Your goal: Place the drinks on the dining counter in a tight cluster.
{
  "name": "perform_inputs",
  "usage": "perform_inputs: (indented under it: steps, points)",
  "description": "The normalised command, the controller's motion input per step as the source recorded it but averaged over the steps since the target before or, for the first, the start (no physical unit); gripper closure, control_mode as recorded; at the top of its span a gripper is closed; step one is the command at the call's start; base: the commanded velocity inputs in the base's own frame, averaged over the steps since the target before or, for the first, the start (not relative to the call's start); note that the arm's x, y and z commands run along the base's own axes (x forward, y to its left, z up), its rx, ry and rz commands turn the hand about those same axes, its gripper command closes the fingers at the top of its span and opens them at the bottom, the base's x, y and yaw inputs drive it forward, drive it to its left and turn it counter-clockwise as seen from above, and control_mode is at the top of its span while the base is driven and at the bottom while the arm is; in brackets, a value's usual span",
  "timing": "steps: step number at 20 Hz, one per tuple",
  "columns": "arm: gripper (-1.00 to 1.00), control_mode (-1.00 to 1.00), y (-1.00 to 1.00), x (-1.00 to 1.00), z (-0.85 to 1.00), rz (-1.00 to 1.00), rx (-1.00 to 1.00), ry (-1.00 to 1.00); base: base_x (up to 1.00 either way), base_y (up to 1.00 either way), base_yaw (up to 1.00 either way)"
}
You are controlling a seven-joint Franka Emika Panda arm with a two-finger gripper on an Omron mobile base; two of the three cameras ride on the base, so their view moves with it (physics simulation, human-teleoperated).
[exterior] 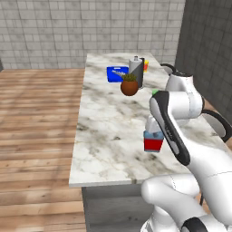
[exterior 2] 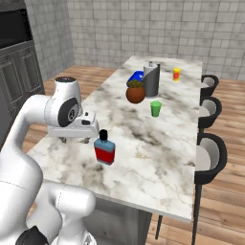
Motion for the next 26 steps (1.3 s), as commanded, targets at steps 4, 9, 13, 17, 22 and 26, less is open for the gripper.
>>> perform_inputs:
  steps: [4,9,13,17,22,26]
  points:
    - [-1.0,-1.0,0.05,-0.48,0.51,-0.12,0.0,0.0,0.0,0.0,0.0]
    - [-1.0,-1.0,0.0,-0.35,0.23,-0.08,0.0,0.0,0.0,0.0,0.0]
    - [-1.0,-1.0,0.0,-0.2,0.05,-0.01,0.0,-0.03,0.0,0.0,0.0]
    - [-1.0,1.0,0.0,-0.06,0.0,0.0,0.0,-0.01,-0.27,0.04,0.0]
    - [-1.0,1.0,0.0,0.0,0.0,0.0,0.0,0.0,-0.58,0.56,0.21]
    - [-1.0,1.0,0.0,0.0,0.0,0.0,0.0,0.0,-0.19,0.86,0.63]
